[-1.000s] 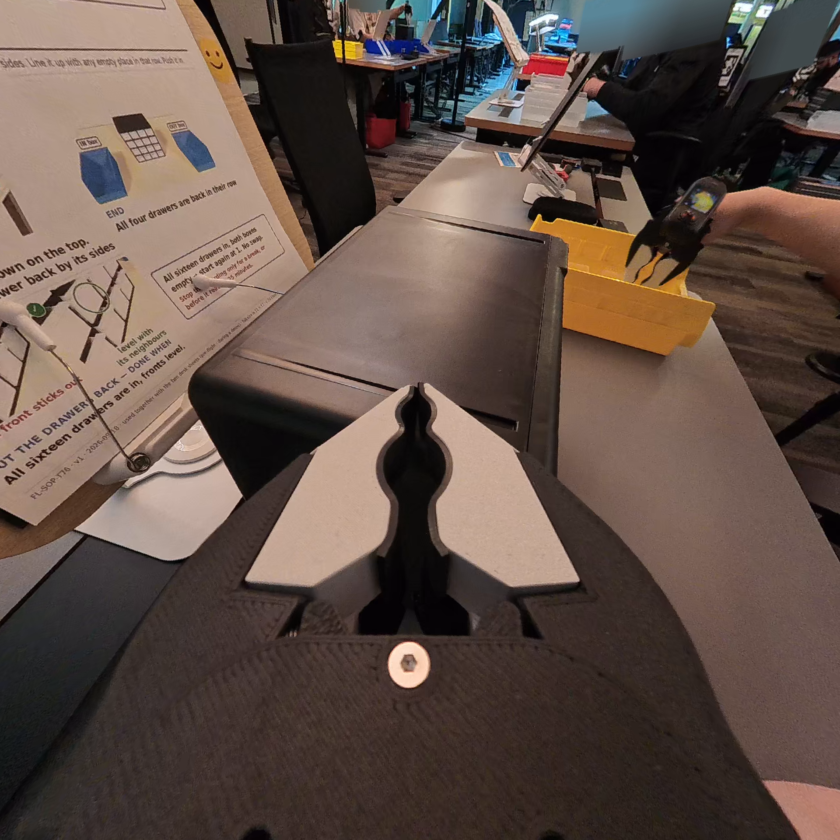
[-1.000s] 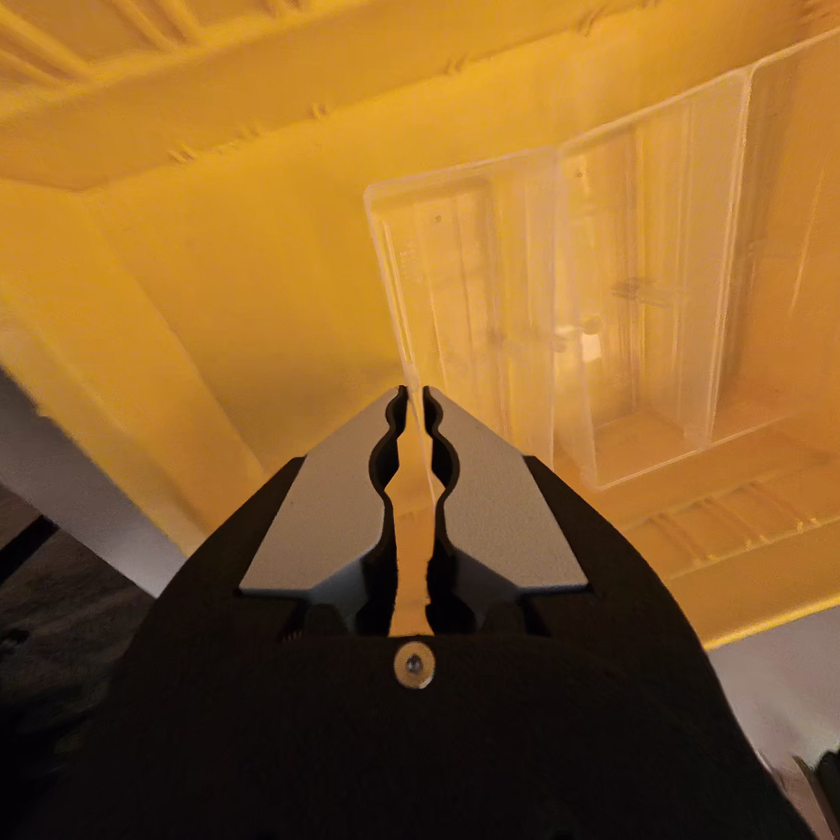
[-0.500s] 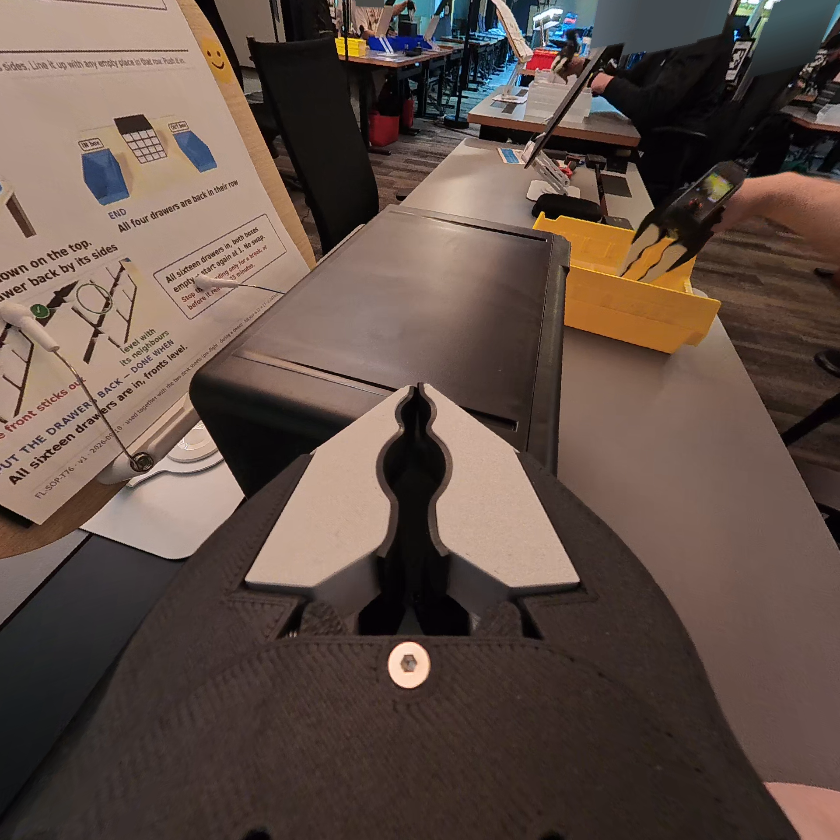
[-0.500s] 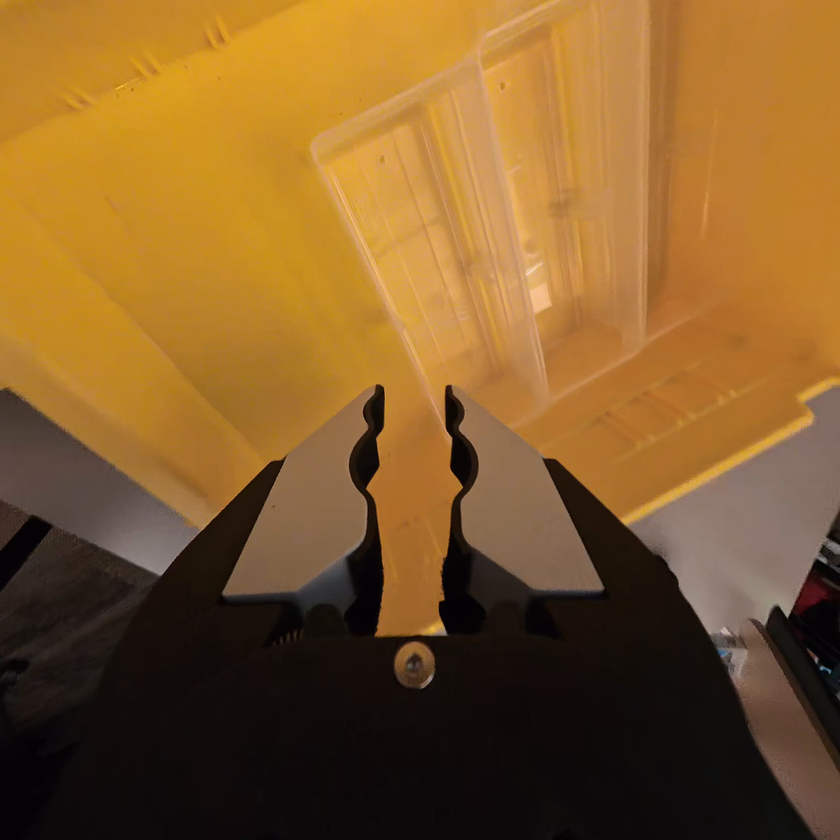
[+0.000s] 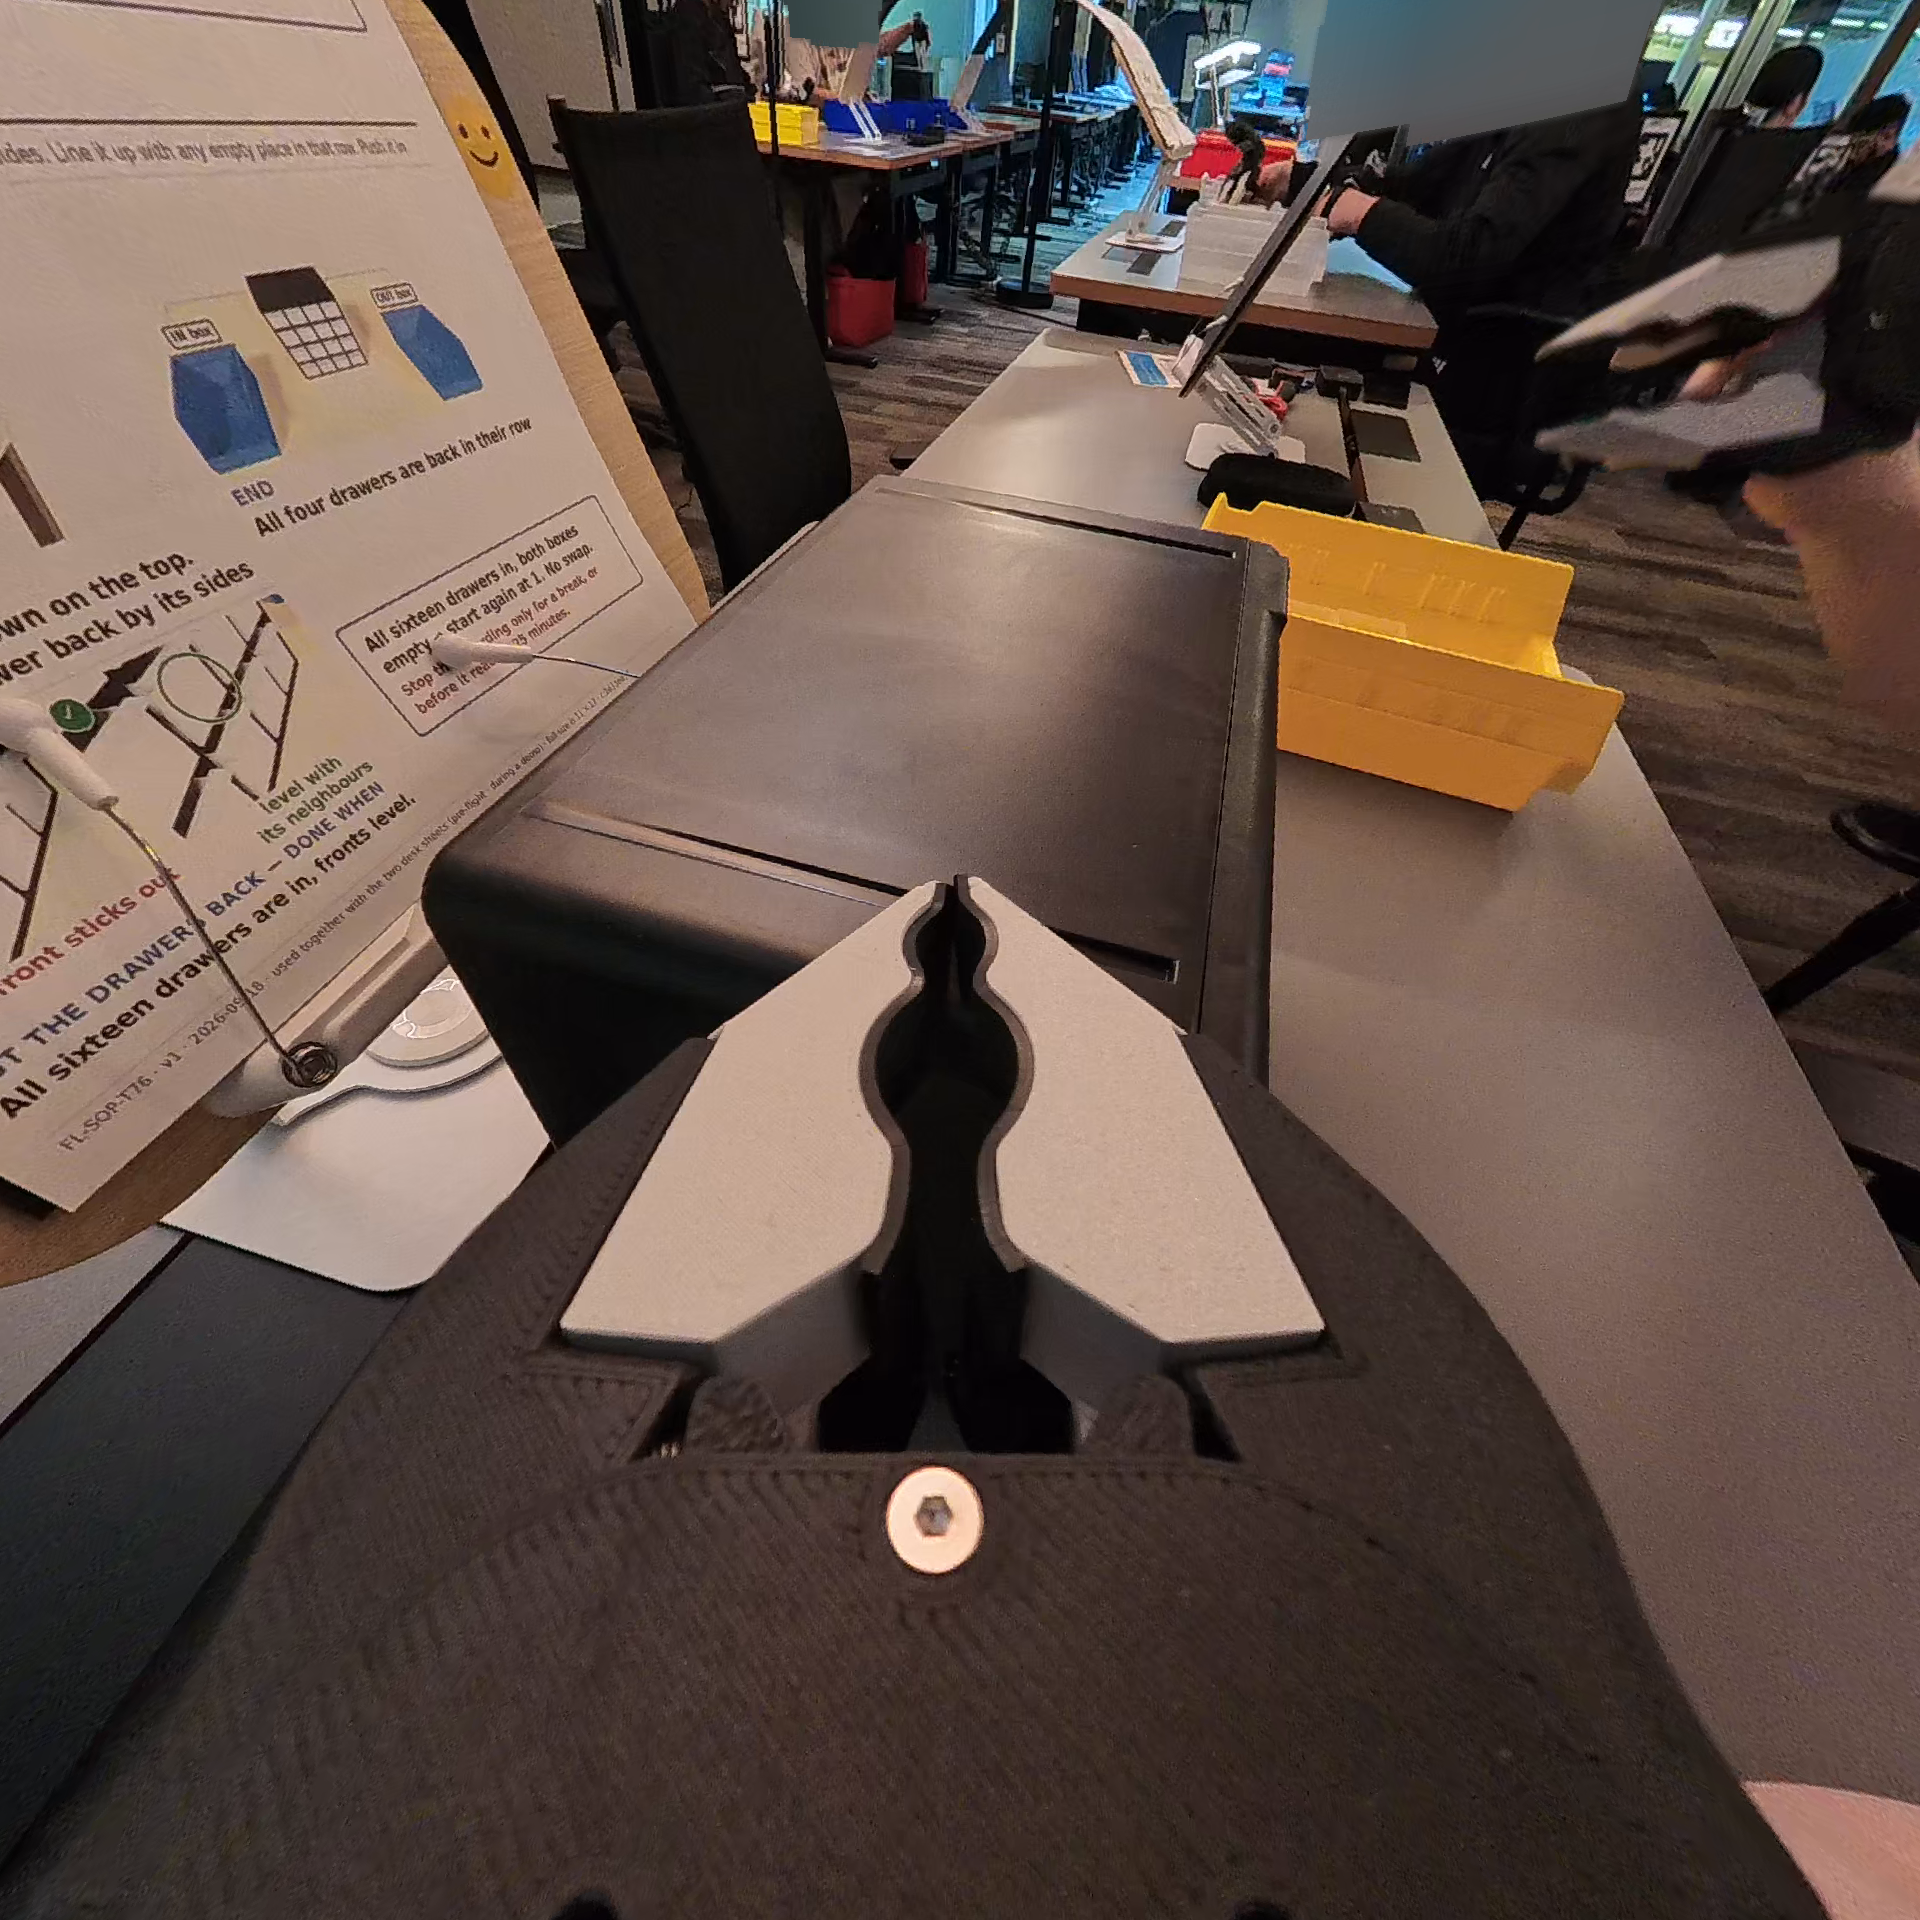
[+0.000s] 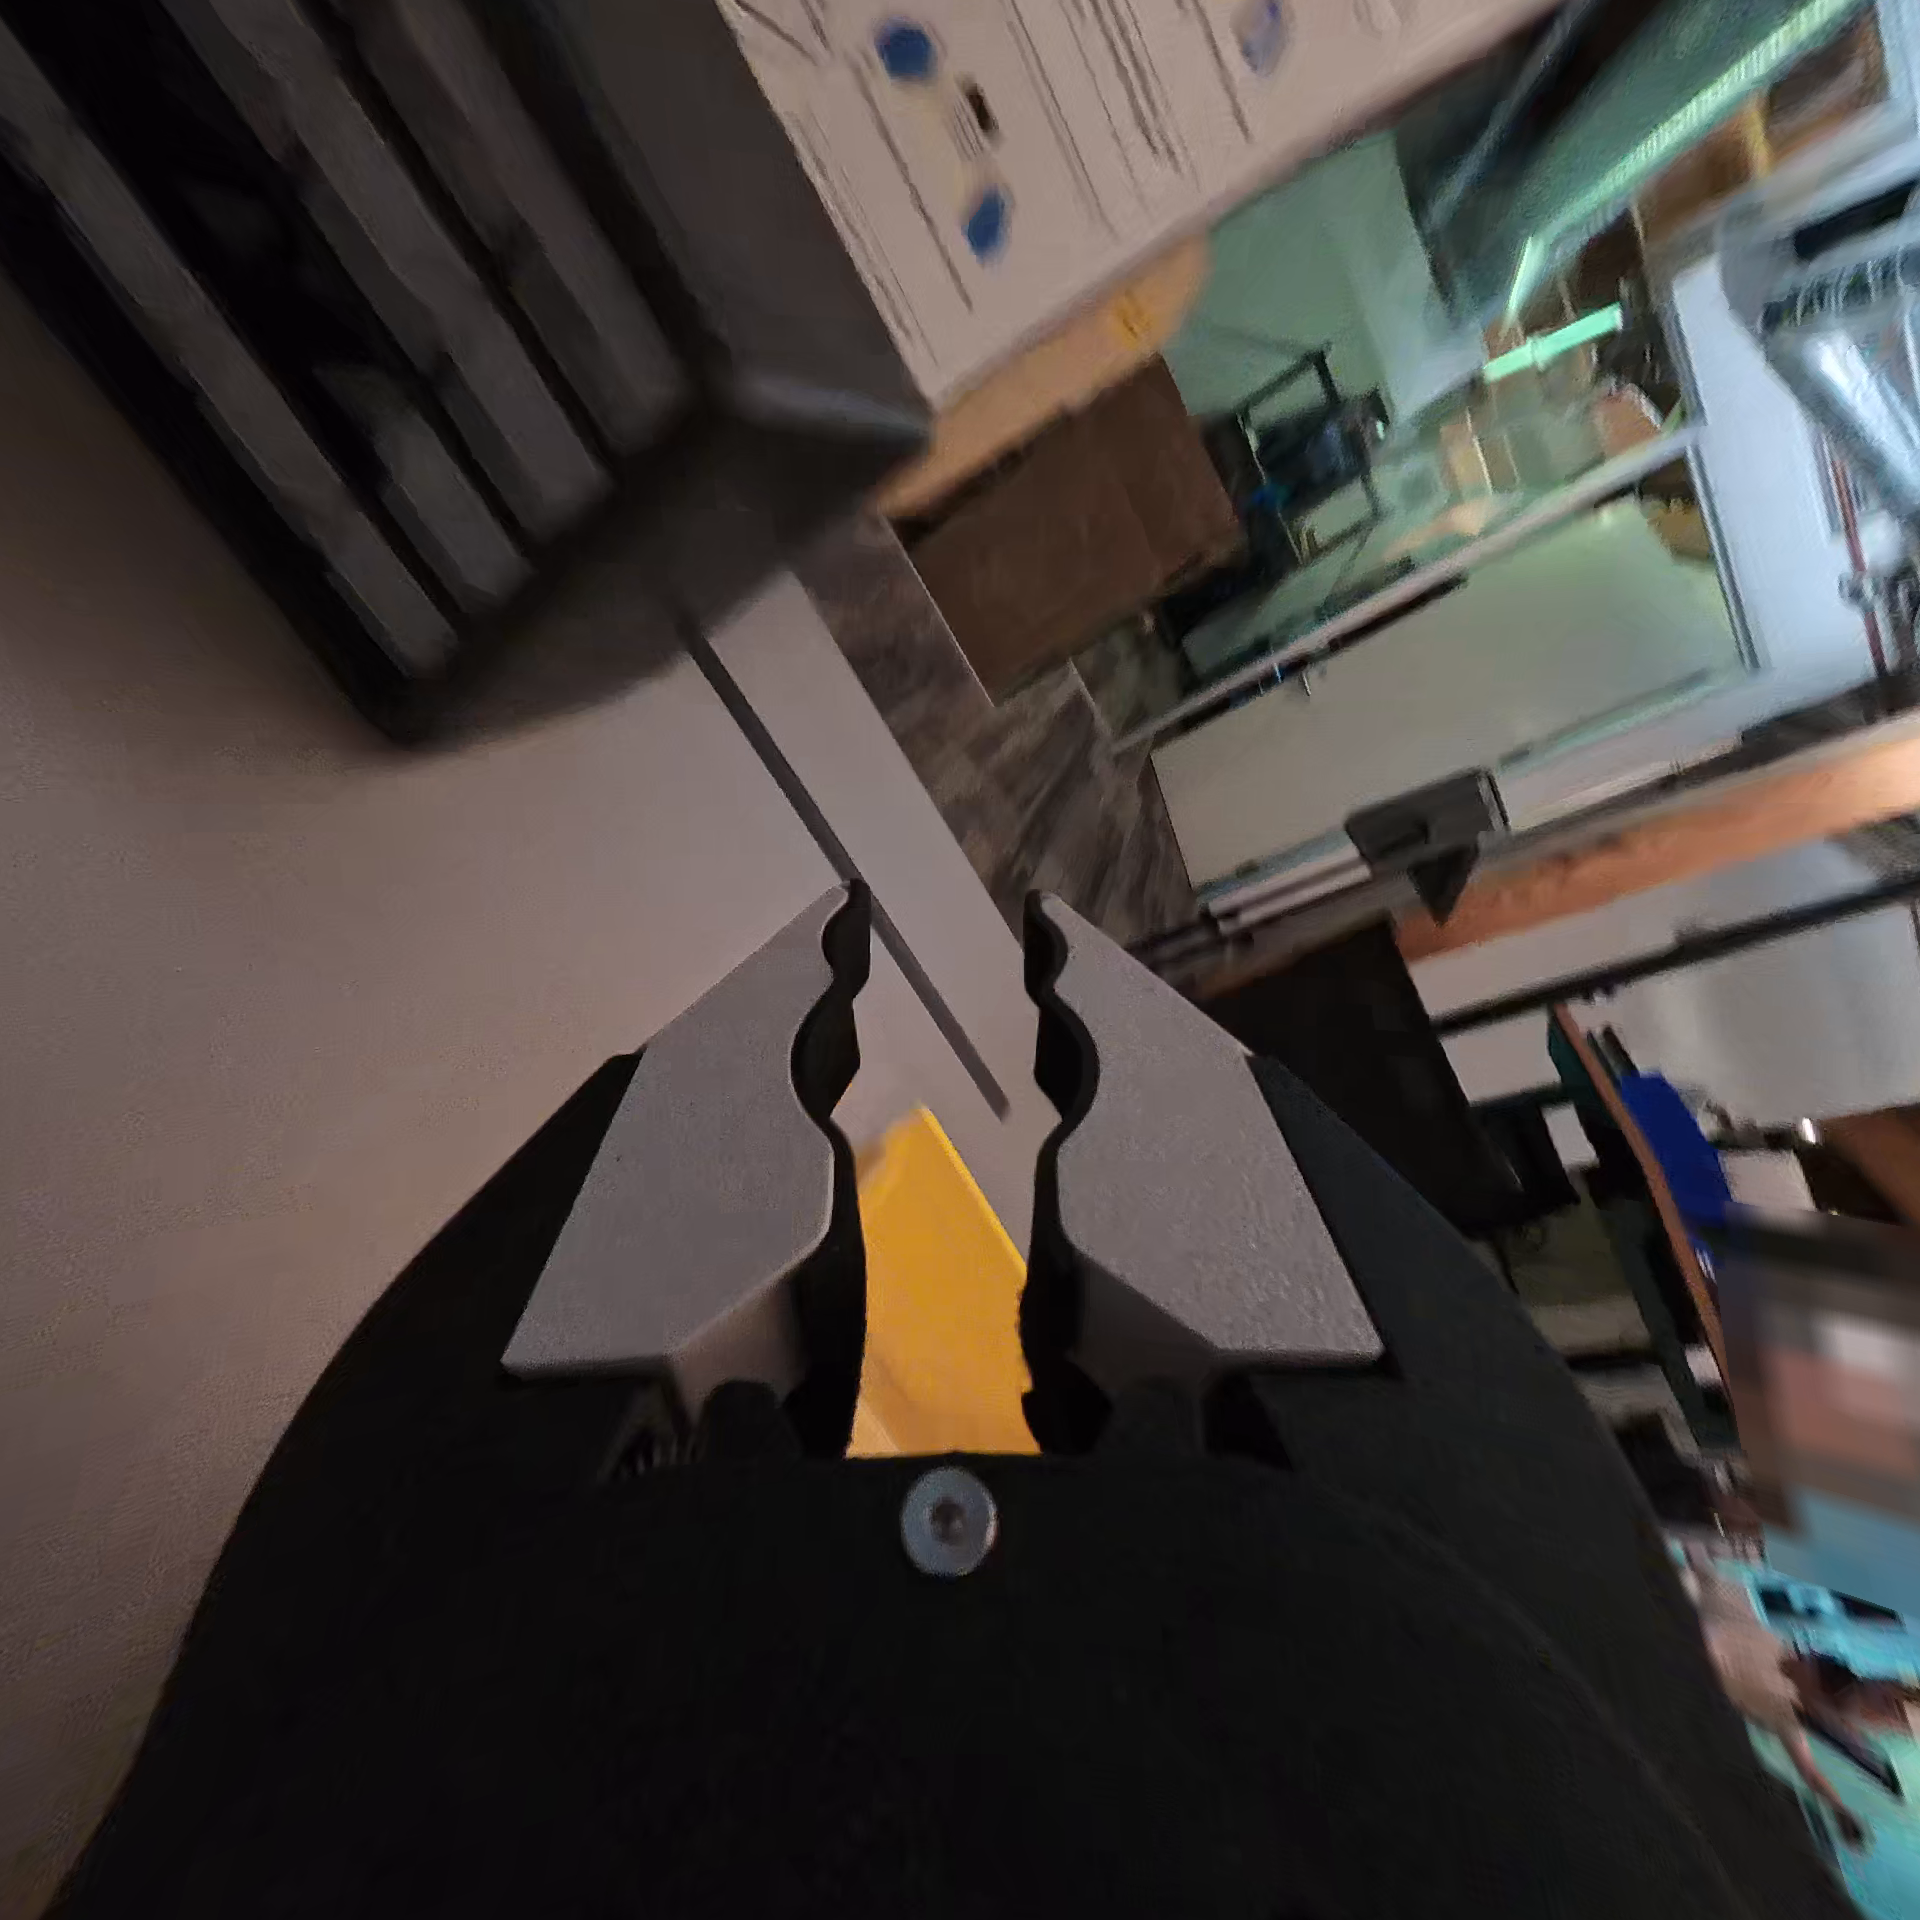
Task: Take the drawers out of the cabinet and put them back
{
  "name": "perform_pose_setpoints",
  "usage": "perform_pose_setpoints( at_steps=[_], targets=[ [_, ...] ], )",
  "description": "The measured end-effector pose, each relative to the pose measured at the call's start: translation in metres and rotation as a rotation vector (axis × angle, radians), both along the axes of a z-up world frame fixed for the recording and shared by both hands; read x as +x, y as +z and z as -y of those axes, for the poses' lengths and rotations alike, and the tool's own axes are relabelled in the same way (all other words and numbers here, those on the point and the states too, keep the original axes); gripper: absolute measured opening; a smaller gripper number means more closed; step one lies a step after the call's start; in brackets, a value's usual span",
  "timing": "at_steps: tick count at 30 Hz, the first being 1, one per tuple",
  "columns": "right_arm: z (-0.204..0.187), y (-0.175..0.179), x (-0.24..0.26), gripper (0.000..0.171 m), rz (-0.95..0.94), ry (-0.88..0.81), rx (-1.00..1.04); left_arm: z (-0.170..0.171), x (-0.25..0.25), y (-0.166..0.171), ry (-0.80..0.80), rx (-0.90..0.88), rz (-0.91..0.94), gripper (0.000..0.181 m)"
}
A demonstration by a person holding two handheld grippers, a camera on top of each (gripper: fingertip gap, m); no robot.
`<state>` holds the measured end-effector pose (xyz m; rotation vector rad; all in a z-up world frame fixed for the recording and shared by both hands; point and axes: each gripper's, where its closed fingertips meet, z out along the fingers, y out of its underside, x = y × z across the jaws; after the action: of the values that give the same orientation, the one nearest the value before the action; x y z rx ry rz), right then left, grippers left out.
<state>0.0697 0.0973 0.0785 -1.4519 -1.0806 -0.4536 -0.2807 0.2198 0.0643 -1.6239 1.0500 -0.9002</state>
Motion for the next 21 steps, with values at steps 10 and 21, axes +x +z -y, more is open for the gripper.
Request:
perform_pose_setpoints(
  at_steps=[10,21],
  targets=[
    [-0.062,-0.117,-0.155,0.026,0.306,0.148,0.261,0.001,0.000,0.000,-0.014,-0.001,0.008,0.000],
    [-0.088,-0.134,-0.166,0.009,0.475,0.138,0.417,0.002,0.000,0.000,-0.018,0.000,0.006,0.000]
  ],
)
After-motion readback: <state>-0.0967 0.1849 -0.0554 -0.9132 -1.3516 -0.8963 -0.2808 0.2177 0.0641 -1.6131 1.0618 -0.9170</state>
